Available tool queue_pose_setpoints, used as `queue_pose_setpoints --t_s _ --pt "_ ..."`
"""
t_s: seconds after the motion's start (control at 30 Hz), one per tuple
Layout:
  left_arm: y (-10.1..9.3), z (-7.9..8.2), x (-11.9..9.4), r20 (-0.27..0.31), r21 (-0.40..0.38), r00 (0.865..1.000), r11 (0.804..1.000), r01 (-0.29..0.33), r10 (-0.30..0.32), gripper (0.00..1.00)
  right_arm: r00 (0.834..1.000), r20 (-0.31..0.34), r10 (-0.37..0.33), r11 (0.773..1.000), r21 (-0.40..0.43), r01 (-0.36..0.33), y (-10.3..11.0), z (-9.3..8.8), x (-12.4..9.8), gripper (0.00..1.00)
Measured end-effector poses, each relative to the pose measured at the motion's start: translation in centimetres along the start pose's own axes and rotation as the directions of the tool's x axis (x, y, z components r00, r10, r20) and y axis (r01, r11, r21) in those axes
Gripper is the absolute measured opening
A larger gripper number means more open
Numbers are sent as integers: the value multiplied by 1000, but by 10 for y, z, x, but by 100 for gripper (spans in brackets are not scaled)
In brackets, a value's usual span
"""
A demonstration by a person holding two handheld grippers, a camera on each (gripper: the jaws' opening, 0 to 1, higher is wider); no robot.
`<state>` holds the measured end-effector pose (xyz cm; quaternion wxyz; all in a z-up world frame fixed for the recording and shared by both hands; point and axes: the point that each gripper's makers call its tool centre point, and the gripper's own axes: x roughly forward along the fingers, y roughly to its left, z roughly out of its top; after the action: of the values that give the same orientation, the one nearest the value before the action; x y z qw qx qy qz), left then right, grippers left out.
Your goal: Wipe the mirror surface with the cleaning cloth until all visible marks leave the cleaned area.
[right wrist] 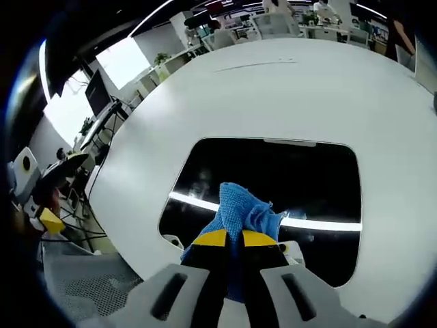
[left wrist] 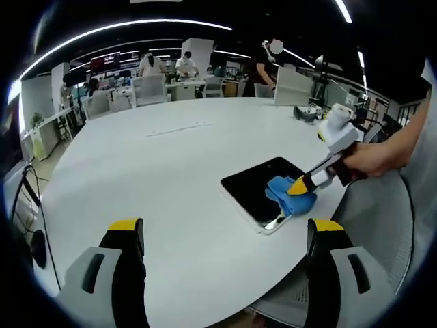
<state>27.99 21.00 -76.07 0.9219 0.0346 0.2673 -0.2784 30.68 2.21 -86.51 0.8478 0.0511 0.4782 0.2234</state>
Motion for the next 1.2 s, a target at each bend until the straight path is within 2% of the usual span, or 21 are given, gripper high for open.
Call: queue_pose_setpoints --t_s 0.2,0.3,0.4,0.63,0.87,1.03,1.2 --pt "1 -1 0 2 -14 1000 1000 -2 2 99 1000 -2 5 1000 9 -5 5 3 3 0" --pt "1 -2 1 4 -20 1000 1000 0 0 99 1000 1 16 1000 10 -16 14 3 7 0" --pt "2 -1 2 7 -23 1000 1000 0 0 99 1000 -5 -5 1000 -25 5 19 5 10 1" --pt "3 2 1 18 -33 1000 999 -2 3 99 1000 -28 13 999 -30 -14 32 9 19 0" --pt "6 -1 -3 15 -36 1000 999 -11 11 99 999 -42 25 997 -73 -28 47 12 26 0" --pt "7 -3 -4 13 -35 1000 999 -12 13 99 997 -58 41 990 -134 -49 59 15 32 0" --pt "7 -2 -4 12 -29 1000 1000 -9 10 99 997 -61 44 988 -142 -52 61 17 35 0"
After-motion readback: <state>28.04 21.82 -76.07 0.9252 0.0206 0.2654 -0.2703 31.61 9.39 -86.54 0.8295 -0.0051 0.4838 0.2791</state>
